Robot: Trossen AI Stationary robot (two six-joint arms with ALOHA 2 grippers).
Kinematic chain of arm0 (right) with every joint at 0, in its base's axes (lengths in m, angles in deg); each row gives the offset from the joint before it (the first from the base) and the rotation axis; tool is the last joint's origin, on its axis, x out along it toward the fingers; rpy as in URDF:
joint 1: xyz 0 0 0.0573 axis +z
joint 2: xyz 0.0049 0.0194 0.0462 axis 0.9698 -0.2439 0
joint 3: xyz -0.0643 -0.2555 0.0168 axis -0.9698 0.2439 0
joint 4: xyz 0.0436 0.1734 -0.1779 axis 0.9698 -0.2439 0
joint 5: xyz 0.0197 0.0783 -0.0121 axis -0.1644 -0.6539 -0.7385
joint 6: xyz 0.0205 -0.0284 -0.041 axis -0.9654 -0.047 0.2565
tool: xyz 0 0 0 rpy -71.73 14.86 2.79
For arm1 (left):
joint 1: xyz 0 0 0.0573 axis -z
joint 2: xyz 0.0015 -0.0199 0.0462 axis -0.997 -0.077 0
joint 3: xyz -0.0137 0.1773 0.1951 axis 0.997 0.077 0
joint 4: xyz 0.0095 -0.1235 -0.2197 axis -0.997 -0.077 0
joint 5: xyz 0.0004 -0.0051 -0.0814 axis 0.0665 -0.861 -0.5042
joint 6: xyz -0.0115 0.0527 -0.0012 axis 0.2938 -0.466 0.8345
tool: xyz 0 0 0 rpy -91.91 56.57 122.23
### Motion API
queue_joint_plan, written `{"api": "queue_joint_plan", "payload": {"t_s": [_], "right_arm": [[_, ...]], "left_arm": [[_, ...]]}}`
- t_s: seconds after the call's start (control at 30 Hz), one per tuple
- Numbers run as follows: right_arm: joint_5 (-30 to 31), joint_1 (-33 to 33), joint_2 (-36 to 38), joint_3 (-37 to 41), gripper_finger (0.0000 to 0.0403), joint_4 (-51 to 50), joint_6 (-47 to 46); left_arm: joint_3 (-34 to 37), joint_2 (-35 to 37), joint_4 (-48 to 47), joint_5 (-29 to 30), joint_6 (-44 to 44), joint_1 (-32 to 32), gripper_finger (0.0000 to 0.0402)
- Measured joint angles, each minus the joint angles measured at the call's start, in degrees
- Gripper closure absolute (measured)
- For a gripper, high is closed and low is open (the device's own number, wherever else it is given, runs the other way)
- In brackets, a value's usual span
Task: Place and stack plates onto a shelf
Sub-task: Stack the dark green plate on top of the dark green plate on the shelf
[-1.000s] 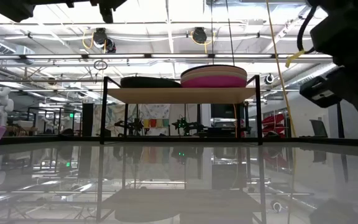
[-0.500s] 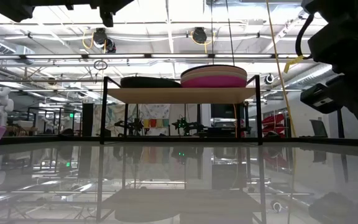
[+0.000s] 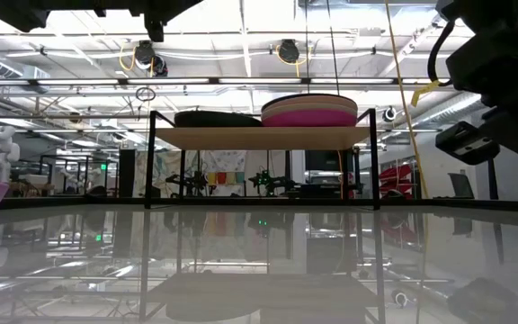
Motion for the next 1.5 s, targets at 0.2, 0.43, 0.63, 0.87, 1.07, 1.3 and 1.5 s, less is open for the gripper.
{"api": "queue_joint_plan", "payload": {"t_s": [0.2, 0.43, 0.63, 0.87, 1.07, 1.3, 1.5], "right_arm": [[0.08, -0.02, 0.0, 0.02, 0.04, 0.05, -0.32], [0.24, -0.02, 1.23, 0.03, 0.0402, 0.67, -1.3], [2.39, -0.43, 5.26, 0.04, 0.0402, 1.01, -1.19], [14.54, -2.62, 11.68, 0.04, 0.0402, 6.34, 0.37], [24.27, -9.16, 15.57, 0.04, 0.0402, 12.97, 1.75], [23.88, -19.18, 16.96, -0.98, 0.0403, 22.82, 2.76], [22.12, -27.65, 15.25, -8.34, 0.0403, 23.15, 2.92]], "left_arm": [[0.0, -0.01, -0.01, 0.0, 0.5, 0.0, 0.0268], [0.0, 0.0, -0.36, 0.0, 0.78, 0.0, 0.0268], [0.0, -0.26, -0.33, 1.26, 0.93, 0.0, 0.0268], [0.0, -2.91, -0.04, 2.07, 0.96, -0.97, 0.0268], [0.0, -1.89, -3.19, 4.62, 0.56, -1.95, 0.0268], [0.0, 2.48, -4.54, 9.66, -2.2, -1.86, 0.0268], [0.0, 8.77, -4.21, 9.84, -3.01, -0.73, 0.0268]]}}
